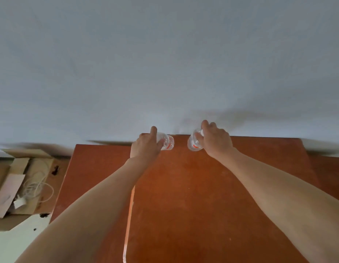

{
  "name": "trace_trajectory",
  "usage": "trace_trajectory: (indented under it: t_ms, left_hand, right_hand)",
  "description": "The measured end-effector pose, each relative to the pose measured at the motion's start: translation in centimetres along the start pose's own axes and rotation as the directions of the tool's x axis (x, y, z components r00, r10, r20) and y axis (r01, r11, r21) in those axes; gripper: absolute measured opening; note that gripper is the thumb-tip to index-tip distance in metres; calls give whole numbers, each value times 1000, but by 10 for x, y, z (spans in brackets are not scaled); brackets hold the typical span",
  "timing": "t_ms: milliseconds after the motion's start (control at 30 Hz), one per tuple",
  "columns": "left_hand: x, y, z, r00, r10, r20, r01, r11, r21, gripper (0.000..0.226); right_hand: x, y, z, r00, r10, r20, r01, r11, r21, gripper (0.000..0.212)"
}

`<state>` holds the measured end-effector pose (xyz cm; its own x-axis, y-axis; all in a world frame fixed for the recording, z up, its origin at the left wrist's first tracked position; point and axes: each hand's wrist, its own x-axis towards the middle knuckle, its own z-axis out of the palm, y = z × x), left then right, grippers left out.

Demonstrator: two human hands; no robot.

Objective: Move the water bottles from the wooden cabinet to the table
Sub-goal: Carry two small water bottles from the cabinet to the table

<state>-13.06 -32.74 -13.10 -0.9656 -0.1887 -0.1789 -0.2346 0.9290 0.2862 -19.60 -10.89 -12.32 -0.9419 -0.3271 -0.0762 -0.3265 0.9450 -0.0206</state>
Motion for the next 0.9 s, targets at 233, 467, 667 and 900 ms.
trace_trajectory:
  t_ms: [233, 467, 667, 900]
  left_hand:
    - [-45, 2, 2, 994, -103, 37, 105, 992, -72, 35]
    - [-140, -6, -22, 981, -186, 52, 186, 982, 11, 29]
    - [-287, -13, -24, 890, -456, 25, 456, 888, -56, 26]
    - [-480, -39, -35, 617, -786, -36, 765, 609, -207, 28]
  right_hand:
    - [-18, 13, -6, 999, 16, 33, -17, 999, 33, 28]
    - [-73, 11, -28, 980, -197, 26, 196, 980, 46, 31]
    - [-138, -46, -44, 814, -579, 58, 576, 816, 52, 29]
    - [-228, -170, -68, 435, -900, 34, 899, 436, 46, 30]
